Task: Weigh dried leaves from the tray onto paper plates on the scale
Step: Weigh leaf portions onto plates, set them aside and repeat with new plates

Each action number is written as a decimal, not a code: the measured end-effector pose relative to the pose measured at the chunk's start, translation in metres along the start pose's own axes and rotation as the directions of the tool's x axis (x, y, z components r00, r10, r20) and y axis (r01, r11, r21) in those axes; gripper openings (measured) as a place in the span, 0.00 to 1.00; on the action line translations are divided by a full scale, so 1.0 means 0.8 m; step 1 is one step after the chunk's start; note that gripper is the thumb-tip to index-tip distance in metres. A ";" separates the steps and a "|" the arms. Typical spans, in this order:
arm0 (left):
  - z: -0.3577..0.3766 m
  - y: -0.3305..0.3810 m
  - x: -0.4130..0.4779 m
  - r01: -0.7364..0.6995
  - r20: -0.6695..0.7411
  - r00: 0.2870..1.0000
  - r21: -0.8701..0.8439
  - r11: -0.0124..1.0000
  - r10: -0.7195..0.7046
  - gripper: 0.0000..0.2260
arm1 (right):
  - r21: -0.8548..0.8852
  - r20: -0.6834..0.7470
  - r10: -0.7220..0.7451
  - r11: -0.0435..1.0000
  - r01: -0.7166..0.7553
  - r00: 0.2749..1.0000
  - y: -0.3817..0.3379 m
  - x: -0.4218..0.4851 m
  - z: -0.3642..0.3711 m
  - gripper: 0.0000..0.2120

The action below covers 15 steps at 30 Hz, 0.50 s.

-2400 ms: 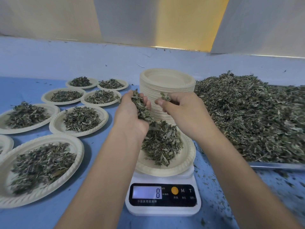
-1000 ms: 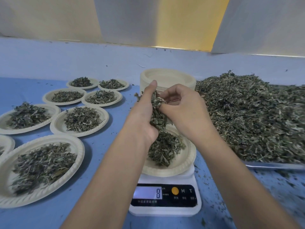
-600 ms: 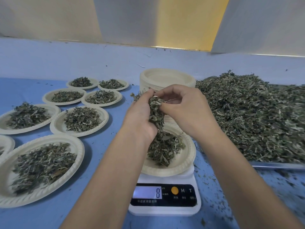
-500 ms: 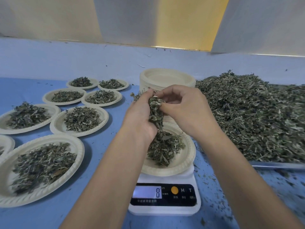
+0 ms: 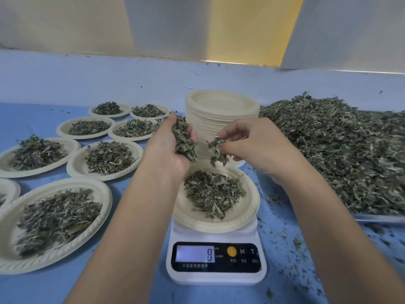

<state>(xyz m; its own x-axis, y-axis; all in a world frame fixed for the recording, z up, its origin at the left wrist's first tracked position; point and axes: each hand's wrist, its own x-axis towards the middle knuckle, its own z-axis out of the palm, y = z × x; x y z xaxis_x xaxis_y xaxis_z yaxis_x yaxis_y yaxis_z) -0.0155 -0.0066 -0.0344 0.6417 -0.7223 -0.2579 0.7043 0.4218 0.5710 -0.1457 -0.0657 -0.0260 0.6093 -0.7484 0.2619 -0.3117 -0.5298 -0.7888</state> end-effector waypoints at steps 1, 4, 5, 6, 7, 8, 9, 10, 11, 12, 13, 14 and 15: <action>0.000 -0.001 0.000 0.006 0.001 1.000 -0.002 1.000 -0.006 0.09 | -0.024 0.033 0.014 1.000 -0.013 0.999 0.001 0.000 0.000 0.07; 0.001 -0.002 0.000 0.022 0.010 1.000 -0.007 1.000 -0.022 0.09 | -0.087 0.158 0.056 0.995 -0.042 0.986 0.003 -0.002 0.004 0.07; 0.002 -0.003 -0.001 0.033 0.013 0.999 -0.011 0.999 -0.032 0.10 | -0.106 0.189 0.064 0.993 -0.045 0.980 0.003 -0.003 0.005 0.09; 0.002 -0.004 -0.001 0.045 0.017 0.999 -0.017 0.999 -0.045 0.10 | -0.121 0.204 0.068 0.992 -0.044 0.977 0.004 -0.004 0.005 0.10; 0.002 -0.004 -0.002 0.056 0.021 0.998 -0.022 0.998 -0.056 0.10 | -0.132 0.202 0.065 0.991 -0.039 0.977 0.004 -0.004 0.005 0.11; 0.002 -0.005 -0.003 0.062 0.025 0.998 -0.026 0.998 -0.061 0.11 | -0.136 0.186 0.057 0.990 -0.032 0.981 0.004 -0.004 0.005 0.11; 0.002 -0.005 -0.003 0.062 0.026 0.998 -0.029 0.998 -0.061 0.11 | -0.134 0.158 0.048 0.991 -0.027 0.986 0.003 -0.003 0.003 0.10; 0.003 -0.005 -0.003 0.060 0.025 0.998 -0.029 0.998 -0.059 0.11 | -0.120 0.121 0.041 0.992 -0.026 0.992 0.003 -0.003 0.002 0.10; 0.003 -0.005 -0.003 0.058 0.025 0.998 -0.025 0.998 -0.057 0.11 | -0.094 0.081 0.036 0.995 -0.028 0.996 0.002 -0.003 0.001 0.09; 0.003 -0.006 -0.004 0.057 0.026 0.998 -0.017 0.998 -0.056 0.10 | -0.065 0.040 0.026 0.998 -0.024 0.999 0.002 -0.002 0.001 0.09; 0.003 -0.006 -0.004 0.058 0.029 0.998 -0.008 0.998 -0.058 0.10 | -0.043 0.004 0.011 0.999 -0.011 1.000 0.001 -0.002 0.001 0.09; 0.003 -0.007 -0.004 0.061 0.032 0.998 0.000 0.998 -0.061 0.11 | -0.027 -0.024 -0.009 1.000 0.008 1.000 0.000 -0.002 0.001 0.09; 0.004 -0.007 -0.004 0.062 0.038 0.997 0.006 0.998 -0.062 0.11 | -0.010 -0.042 -0.028 1.000 0.027 0.999 -0.002 -0.001 0.002 0.09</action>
<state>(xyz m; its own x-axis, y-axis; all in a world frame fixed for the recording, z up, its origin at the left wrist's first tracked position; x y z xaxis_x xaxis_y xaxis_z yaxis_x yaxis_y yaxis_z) -0.0227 -0.0081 -0.0345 0.5849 -0.7674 -0.2626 0.7405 0.3731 0.5590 -0.1447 -0.0634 -0.0261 0.5866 -0.7495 0.3068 -0.3025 -0.5542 -0.7755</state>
